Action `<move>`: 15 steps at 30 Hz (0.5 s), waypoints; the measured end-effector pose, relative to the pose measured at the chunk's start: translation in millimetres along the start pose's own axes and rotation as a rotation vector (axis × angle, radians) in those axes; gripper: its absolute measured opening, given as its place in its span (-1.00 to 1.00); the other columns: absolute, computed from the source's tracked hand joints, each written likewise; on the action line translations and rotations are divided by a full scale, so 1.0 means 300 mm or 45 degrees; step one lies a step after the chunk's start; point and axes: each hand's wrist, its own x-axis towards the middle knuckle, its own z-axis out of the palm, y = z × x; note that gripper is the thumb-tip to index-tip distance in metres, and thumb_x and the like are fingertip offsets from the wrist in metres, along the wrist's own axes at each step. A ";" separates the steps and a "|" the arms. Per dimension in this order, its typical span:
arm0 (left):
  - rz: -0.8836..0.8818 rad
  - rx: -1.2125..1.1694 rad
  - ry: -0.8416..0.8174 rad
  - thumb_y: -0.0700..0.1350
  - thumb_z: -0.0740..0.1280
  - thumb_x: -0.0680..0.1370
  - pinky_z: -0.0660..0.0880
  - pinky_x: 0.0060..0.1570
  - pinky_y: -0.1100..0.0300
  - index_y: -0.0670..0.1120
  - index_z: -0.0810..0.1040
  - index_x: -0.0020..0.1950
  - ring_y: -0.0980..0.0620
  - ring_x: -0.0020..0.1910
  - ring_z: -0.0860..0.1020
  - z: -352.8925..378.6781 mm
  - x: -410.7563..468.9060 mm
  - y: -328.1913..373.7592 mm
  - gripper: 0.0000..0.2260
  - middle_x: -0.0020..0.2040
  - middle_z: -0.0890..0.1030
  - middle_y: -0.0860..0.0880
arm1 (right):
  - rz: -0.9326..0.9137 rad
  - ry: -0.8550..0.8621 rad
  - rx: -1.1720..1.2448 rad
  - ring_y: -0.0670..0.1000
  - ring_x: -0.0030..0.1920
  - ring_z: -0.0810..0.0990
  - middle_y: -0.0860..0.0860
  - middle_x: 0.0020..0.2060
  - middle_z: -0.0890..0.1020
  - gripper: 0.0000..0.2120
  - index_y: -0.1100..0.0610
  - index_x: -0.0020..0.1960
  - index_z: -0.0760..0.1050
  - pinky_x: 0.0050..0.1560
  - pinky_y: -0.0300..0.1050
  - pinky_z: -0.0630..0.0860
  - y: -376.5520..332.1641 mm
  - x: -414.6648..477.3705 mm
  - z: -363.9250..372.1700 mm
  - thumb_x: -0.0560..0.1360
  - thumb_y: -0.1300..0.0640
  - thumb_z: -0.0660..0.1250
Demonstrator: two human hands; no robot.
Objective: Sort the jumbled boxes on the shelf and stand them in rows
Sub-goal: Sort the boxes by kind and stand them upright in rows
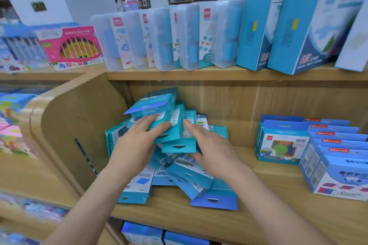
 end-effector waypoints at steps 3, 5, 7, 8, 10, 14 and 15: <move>-0.032 -0.118 0.229 -0.08 0.46 0.43 0.57 -0.11 0.05 0.15 0.43 0.23 -0.07 0.12 0.56 -0.042 0.018 -0.036 -0.57 0.25 0.53 0.03 | 0.005 0.111 -0.002 -0.01 0.32 0.45 -0.16 0.44 0.33 -0.51 -0.16 0.43 0.27 0.18 -0.03 0.46 0.044 0.036 0.008 0.54 0.05 0.26; -0.151 -0.282 0.424 -0.03 0.39 0.49 0.56 -0.09 0.04 0.11 0.46 0.22 -0.05 0.04 0.58 -0.072 0.033 -0.039 -0.69 0.17 0.58 0.04 | 0.068 0.241 0.337 -0.19 0.19 0.53 -0.14 0.28 0.51 -0.69 -0.10 0.28 0.49 0.13 -0.23 0.46 0.057 0.056 -0.007 0.55 0.08 0.29; -0.331 -0.485 0.516 0.00 0.29 0.55 0.55 -0.07 0.01 0.11 0.44 0.23 -0.02 -0.01 0.56 -0.094 0.051 -0.038 -0.75 0.09 0.57 0.07 | 0.209 0.387 0.822 -0.11 -0.03 0.64 -0.08 -0.01 0.65 -0.86 -0.10 0.02 0.59 0.00 -0.26 0.52 0.059 0.078 -0.043 0.56 0.10 0.30; -0.402 -0.560 0.506 0.03 0.24 0.58 0.55 -0.08 0.01 0.13 0.40 0.24 0.00 -0.02 0.54 -0.100 0.059 -0.036 -0.77 0.06 0.54 0.10 | 0.306 0.455 1.027 0.01 -0.07 0.67 -0.01 -0.09 0.67 -0.88 -0.08 -0.09 0.58 0.00 -0.11 0.57 0.064 0.092 -0.064 0.56 0.09 0.29; -0.499 -0.636 0.407 0.11 0.15 0.60 0.55 -0.09 -0.03 0.18 0.31 0.23 -0.02 -0.02 0.54 -0.101 0.070 -0.034 -0.78 0.05 0.50 0.11 | 0.457 0.506 1.277 0.10 -0.08 0.68 0.12 -0.07 0.67 -0.86 -0.01 -0.13 0.53 0.00 0.03 0.62 0.076 0.101 -0.105 0.58 0.06 0.25; -0.501 -0.616 0.139 0.15 0.05 0.61 0.51 -0.12 -0.05 0.14 0.31 0.23 -0.08 -0.05 0.56 -0.074 0.085 -0.034 -0.76 -0.02 0.55 0.08 | 0.542 0.523 1.529 0.06 -0.09 0.70 0.13 0.00 0.66 -0.85 0.07 -0.02 0.50 -0.02 -0.06 0.63 0.095 0.062 -0.127 0.58 0.03 0.21; -0.452 -0.527 0.136 0.14 0.06 0.61 0.51 -0.12 -0.03 0.10 0.36 0.24 -0.08 -0.03 0.55 -0.068 0.089 -0.033 -0.73 -0.01 0.56 0.06 | 0.564 0.550 1.603 0.07 -0.08 0.70 0.13 0.02 0.66 -0.83 0.09 0.00 0.50 0.00 -0.03 0.63 0.100 0.049 -0.124 0.58 0.01 0.21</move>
